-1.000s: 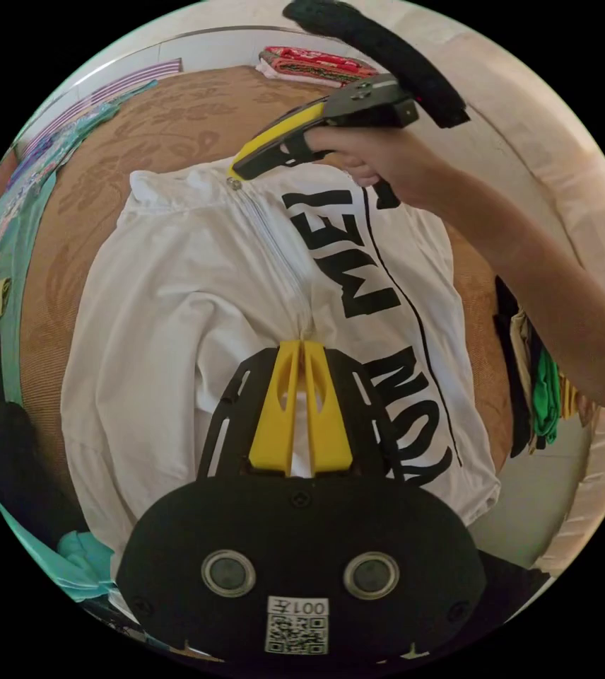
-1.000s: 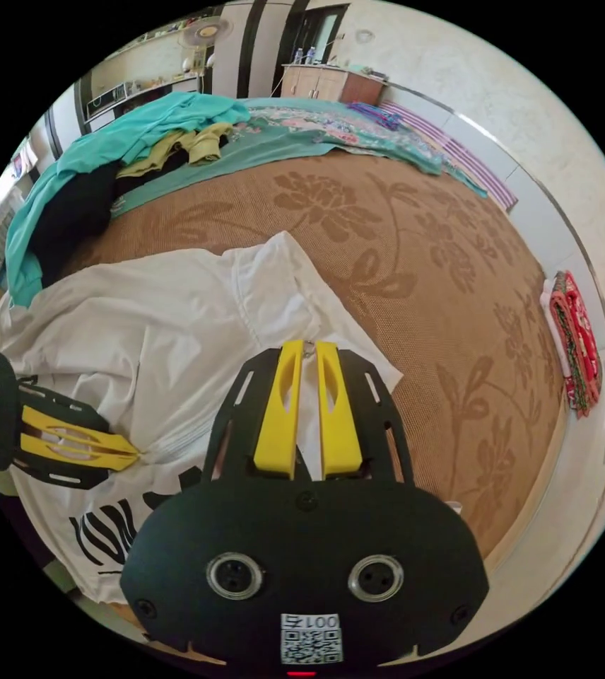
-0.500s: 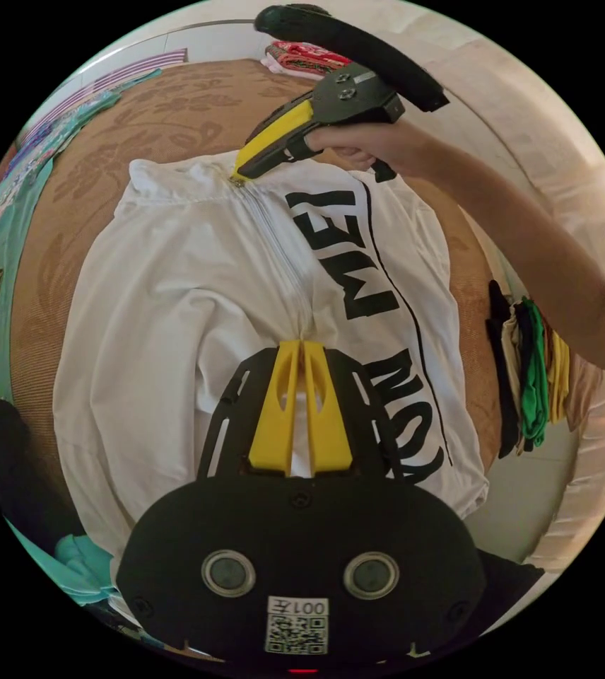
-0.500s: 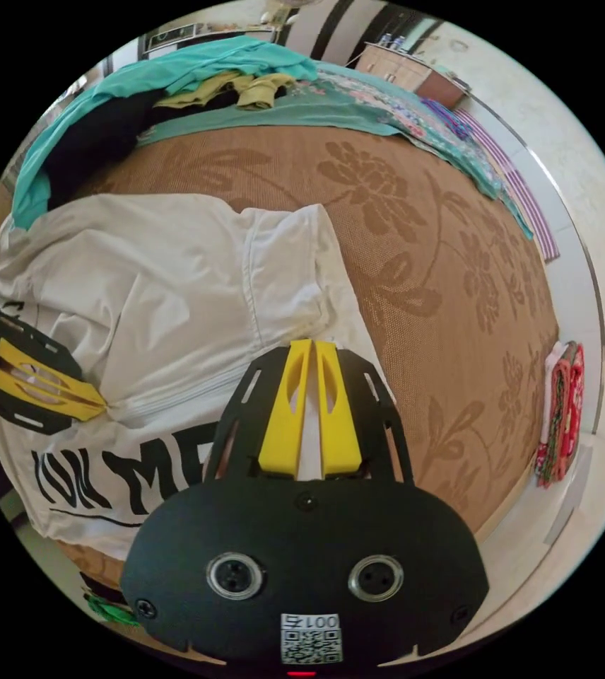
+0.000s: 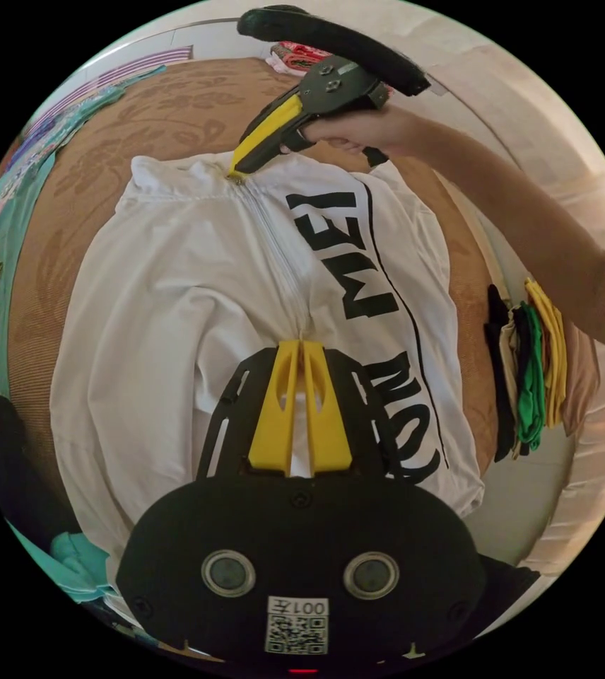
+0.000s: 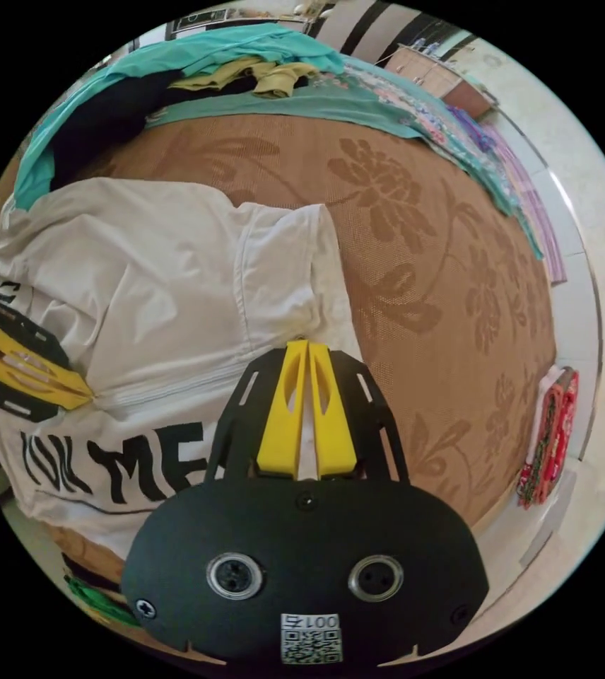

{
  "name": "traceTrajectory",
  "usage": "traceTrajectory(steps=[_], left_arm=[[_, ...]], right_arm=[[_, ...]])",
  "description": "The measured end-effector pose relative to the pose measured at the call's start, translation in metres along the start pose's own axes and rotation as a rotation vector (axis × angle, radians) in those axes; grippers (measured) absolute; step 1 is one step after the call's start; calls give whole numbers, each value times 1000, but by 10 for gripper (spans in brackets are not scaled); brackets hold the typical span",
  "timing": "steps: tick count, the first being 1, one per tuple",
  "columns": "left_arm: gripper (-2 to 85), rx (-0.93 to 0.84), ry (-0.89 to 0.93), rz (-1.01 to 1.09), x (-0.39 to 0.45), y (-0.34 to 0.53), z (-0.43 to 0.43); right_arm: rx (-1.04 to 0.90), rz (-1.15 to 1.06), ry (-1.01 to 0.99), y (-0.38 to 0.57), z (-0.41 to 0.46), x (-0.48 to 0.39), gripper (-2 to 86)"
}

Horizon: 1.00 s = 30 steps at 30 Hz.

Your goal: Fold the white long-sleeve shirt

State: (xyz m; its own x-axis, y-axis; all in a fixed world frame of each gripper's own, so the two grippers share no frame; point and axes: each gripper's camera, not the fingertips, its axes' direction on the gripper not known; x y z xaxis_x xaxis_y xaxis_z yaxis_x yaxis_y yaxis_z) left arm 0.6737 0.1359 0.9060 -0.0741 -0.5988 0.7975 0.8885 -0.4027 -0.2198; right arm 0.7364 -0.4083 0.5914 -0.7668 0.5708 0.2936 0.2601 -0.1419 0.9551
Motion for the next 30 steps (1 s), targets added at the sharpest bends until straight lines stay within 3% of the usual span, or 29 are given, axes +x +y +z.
traceTrajectory(steps=[2, 4, 13, 23, 30], left_arm=[[-8, -1, 7, -3, -2, 1, -3], [-8, 1, 18, -7, -4, 2, -8], [-8, 0, 29, -4, -9, 4, -26], [-8, 9, 44, -24, -11, 6, -47], [-8, 9, 41, -35, -9, 5, -63]], right_arm=[[33, 85, 233, 2, -2, -5, -1], [50, 118, 279, 3, -4, -2, -1], [100, 104, -102, 11, -22, 27, 20], [-45, -63, -172, 4, -1, 21, 13], [-70, -123, -72, 17, -1, 4, 6]])
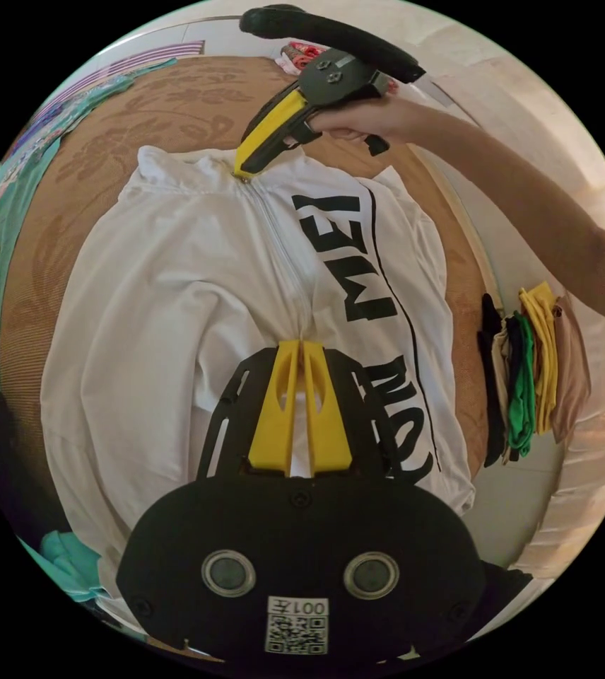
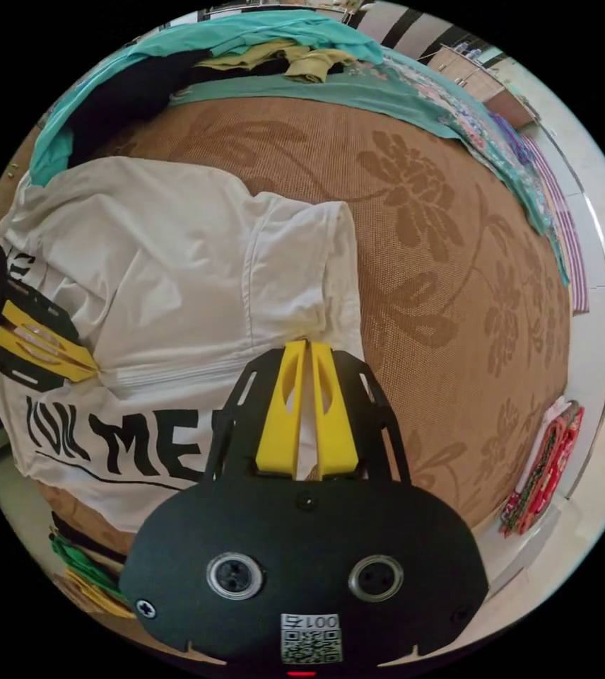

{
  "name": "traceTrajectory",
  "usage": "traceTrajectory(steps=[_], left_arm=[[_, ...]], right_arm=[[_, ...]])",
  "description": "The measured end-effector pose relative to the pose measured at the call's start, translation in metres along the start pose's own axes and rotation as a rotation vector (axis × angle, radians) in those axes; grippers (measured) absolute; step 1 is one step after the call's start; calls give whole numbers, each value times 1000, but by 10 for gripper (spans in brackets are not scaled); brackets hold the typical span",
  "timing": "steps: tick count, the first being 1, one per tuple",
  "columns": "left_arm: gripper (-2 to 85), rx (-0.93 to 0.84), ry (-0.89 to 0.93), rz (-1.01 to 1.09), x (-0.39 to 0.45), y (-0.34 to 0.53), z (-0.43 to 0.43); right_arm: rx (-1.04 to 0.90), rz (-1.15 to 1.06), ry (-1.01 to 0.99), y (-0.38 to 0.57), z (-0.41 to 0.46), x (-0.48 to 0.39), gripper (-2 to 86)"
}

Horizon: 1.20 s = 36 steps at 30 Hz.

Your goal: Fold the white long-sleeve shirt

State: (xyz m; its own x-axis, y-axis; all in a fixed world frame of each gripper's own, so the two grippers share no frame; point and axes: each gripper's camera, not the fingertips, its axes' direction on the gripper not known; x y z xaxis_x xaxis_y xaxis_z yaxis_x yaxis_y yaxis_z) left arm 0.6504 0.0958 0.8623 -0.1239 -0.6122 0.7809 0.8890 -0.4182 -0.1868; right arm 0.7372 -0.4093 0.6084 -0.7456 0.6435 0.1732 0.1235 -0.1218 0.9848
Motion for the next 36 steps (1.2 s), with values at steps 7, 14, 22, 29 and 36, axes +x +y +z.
traceTrajectory(steps=[7, 14, 22, 29, 36], left_arm=[[-8, 13, 19, -20, 2, -2, -17], [-8, 20, -16, -12, 15, -2, -32], [-8, 27, 91, -11, 14, -11, -62], [-7, 158, -24, 72, 5, -36, -131], [24, 129, -218, 217, -14, -117, -127]], right_arm=[[154, 219, 259, 47, -12, -31, 4], [176, 409, 342, 79, -3, -26, 6], [239, 481, 105, 154, -12, -14, 40], [188, 612, 23, 279, -25, -26, 74], [196, 794, -50, 371, -6, -33, 83]])
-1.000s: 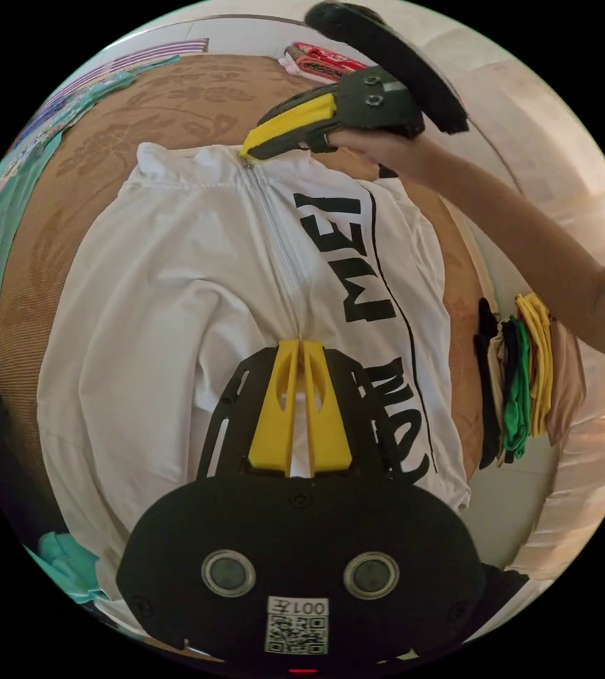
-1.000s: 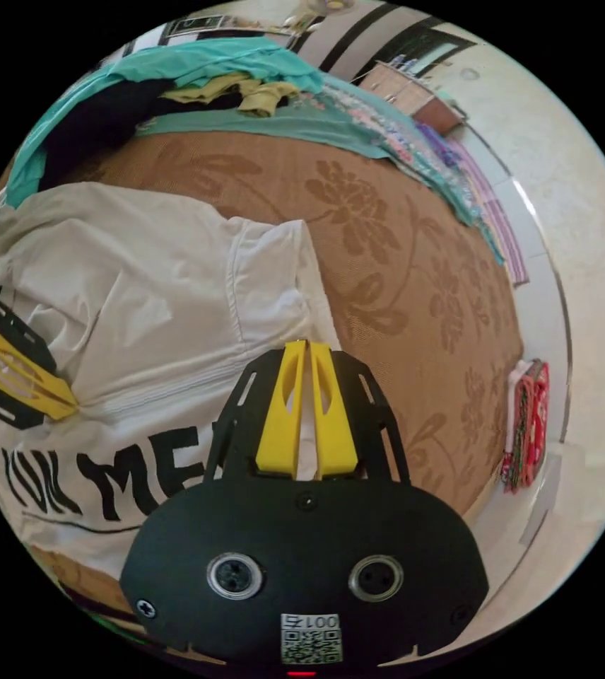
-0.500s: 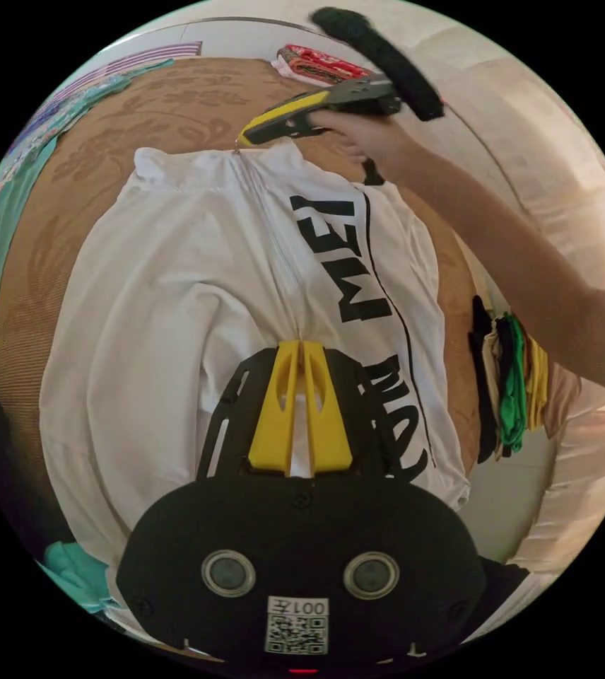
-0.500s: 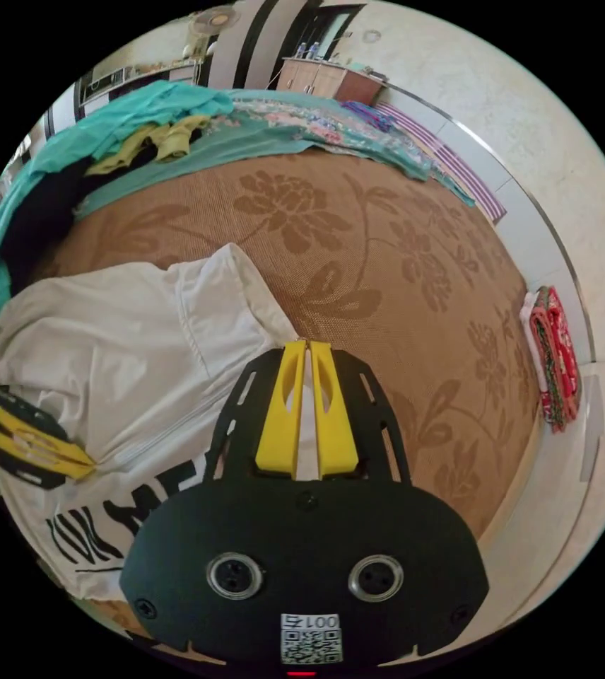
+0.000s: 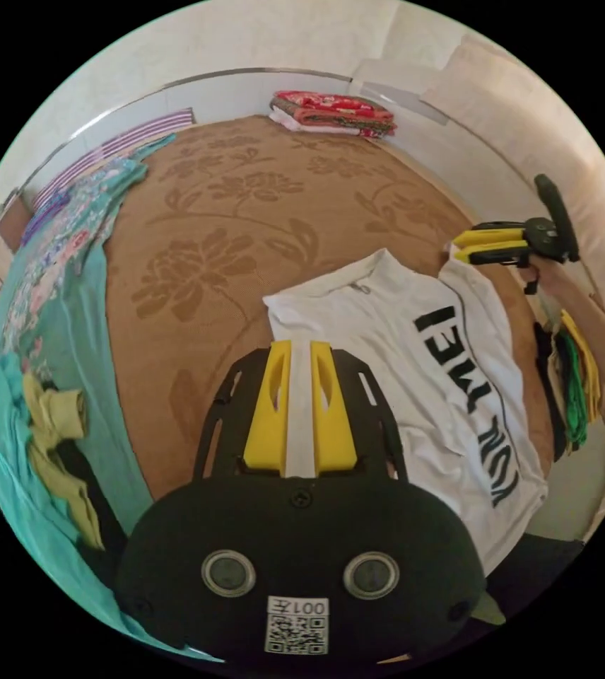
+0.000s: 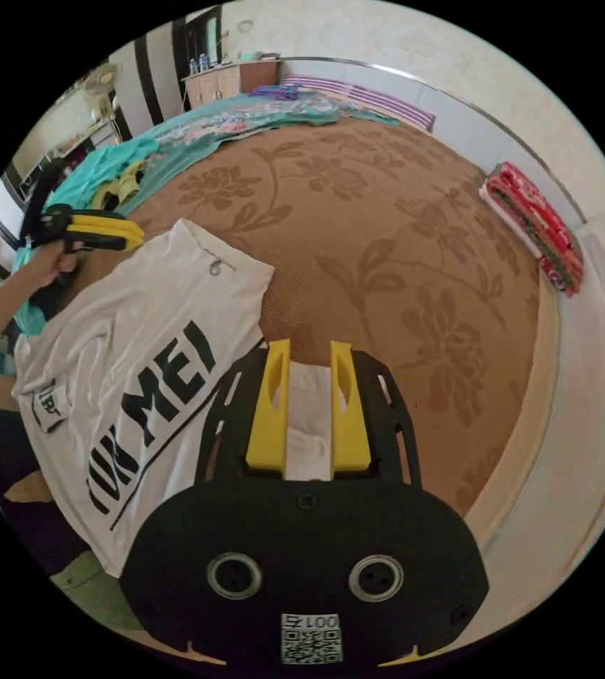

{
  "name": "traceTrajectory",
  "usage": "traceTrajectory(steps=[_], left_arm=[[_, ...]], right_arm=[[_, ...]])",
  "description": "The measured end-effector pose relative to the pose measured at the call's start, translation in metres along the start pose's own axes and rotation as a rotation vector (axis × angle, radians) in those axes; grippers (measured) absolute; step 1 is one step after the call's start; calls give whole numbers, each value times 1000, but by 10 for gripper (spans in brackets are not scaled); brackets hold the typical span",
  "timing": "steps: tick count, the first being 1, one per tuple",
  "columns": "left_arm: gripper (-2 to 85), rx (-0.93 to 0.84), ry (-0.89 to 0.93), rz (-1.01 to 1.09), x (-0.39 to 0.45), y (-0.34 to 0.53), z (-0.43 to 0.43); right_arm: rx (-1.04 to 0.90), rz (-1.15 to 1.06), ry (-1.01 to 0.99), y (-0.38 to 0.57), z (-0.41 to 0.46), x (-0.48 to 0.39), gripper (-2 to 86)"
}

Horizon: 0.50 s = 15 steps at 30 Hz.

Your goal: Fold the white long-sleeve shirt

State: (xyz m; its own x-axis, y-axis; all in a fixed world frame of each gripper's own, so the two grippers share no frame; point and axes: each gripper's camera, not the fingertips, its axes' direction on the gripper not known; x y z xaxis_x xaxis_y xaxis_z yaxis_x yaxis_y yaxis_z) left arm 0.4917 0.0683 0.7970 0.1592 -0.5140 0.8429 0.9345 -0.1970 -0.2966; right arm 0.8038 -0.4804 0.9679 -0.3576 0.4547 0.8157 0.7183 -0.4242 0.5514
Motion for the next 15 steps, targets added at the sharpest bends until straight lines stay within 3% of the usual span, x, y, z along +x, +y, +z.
traceTrajectory(steps=[4, 7, 11, 15], left_arm=[[40, -125, 18, 10, 0, -37, 36], [5, -132, -20, -40, 9, -52, 33], [-7, -85, -150, 15, 30, -70, 23], [-3, -114, -259, 72, 40, -99, 35]], right_arm=[[-78, -46, -155, 19, 29, 10, 72], [-129, -80, -103, 35, 43, 4, 31], [-1, -28, 96, 67, 22, 12, 18], [9, -44, 15, 88, 21, 36, 19]])
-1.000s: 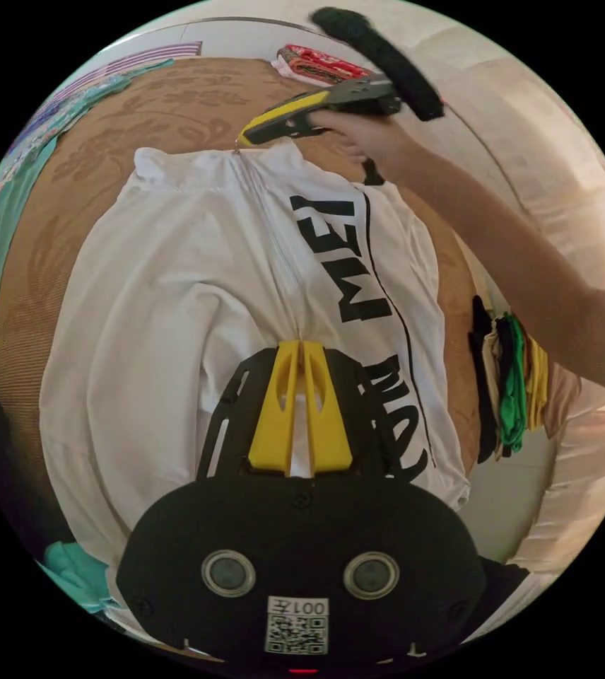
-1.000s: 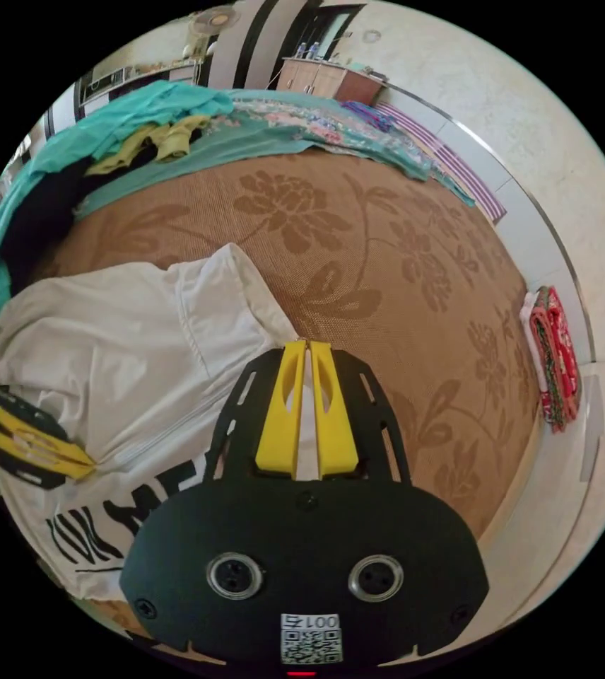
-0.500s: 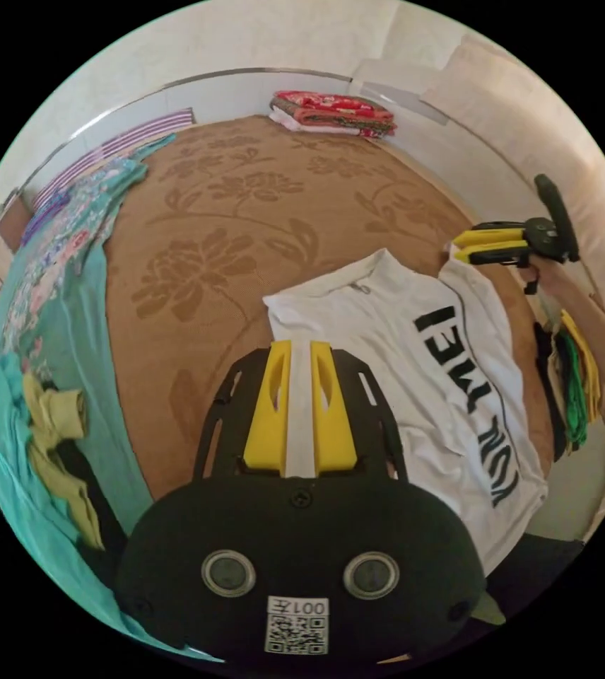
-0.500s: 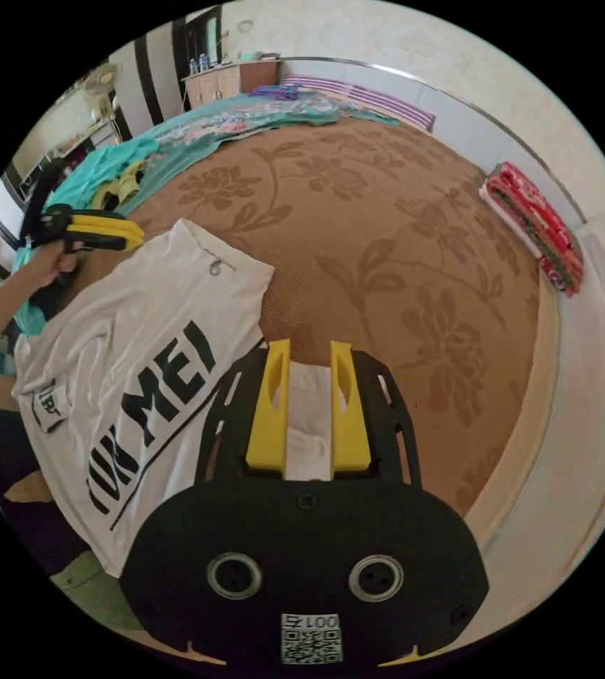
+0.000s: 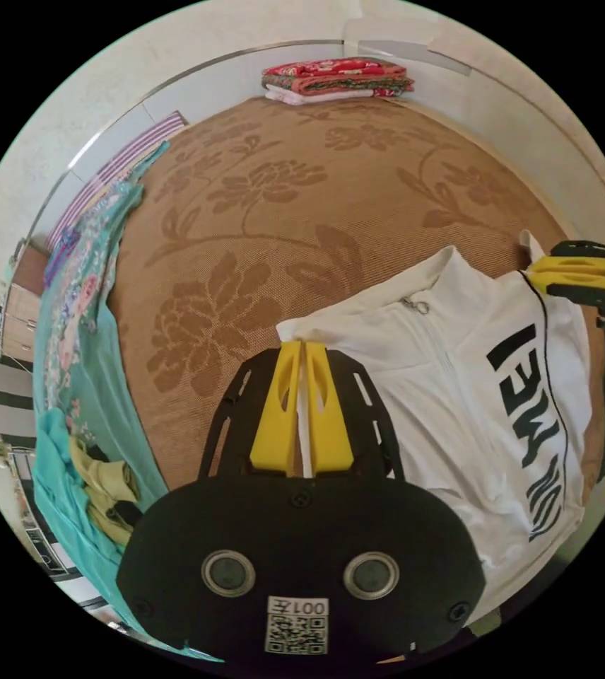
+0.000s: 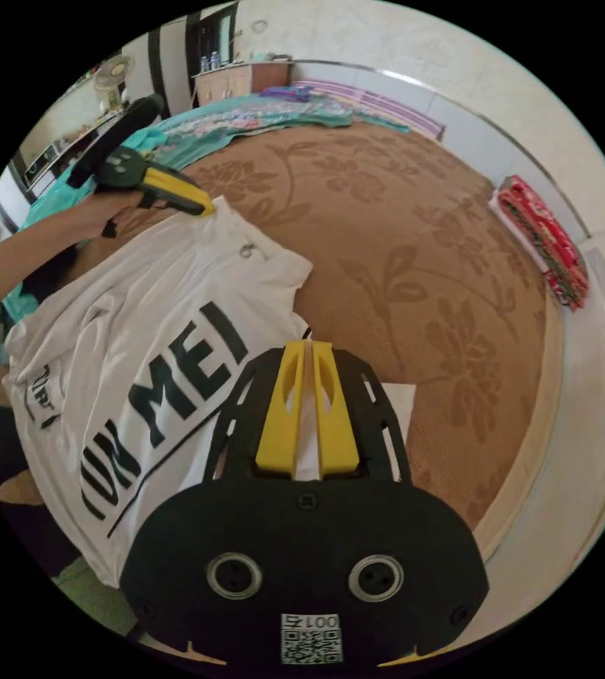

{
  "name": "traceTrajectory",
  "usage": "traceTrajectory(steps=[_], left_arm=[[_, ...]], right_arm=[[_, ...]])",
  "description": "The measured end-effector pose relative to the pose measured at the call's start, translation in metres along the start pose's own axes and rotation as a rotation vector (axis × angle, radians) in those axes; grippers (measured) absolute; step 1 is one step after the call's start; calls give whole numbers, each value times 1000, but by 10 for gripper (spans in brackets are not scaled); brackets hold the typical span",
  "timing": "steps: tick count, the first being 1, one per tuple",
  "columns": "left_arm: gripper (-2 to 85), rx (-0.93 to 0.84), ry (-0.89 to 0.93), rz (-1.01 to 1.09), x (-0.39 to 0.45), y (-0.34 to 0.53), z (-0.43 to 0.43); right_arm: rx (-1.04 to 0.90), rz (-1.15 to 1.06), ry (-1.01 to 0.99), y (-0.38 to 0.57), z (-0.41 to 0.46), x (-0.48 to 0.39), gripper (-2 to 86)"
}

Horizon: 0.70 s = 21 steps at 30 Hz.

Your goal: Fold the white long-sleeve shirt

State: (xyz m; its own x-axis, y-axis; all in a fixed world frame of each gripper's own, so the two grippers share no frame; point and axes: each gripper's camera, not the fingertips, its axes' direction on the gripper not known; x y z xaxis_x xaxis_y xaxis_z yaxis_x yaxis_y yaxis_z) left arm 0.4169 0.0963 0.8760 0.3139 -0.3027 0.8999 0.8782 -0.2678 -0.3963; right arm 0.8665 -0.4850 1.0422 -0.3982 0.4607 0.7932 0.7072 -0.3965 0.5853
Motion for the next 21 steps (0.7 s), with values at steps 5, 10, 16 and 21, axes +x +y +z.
traceTrajectory(steps=[5, 10, 16, 21], left_arm=[[47, 1, 89, -55, -7, -5, -7], [33, 51, 83, -116, -4, 5, -43], [21, 153, 349, 108, 82, -37, -43], [18, 117, 529, 308, 151, -95, -24]], right_arm=[[70, 158, 55, 63, -29, 54, 37], [-18, 334, 73, 157, -49, 96, 94], [-20, 539, -203, 220, -3, 125, 99], [122, 718, -158, 256, -10, 143, 18]])
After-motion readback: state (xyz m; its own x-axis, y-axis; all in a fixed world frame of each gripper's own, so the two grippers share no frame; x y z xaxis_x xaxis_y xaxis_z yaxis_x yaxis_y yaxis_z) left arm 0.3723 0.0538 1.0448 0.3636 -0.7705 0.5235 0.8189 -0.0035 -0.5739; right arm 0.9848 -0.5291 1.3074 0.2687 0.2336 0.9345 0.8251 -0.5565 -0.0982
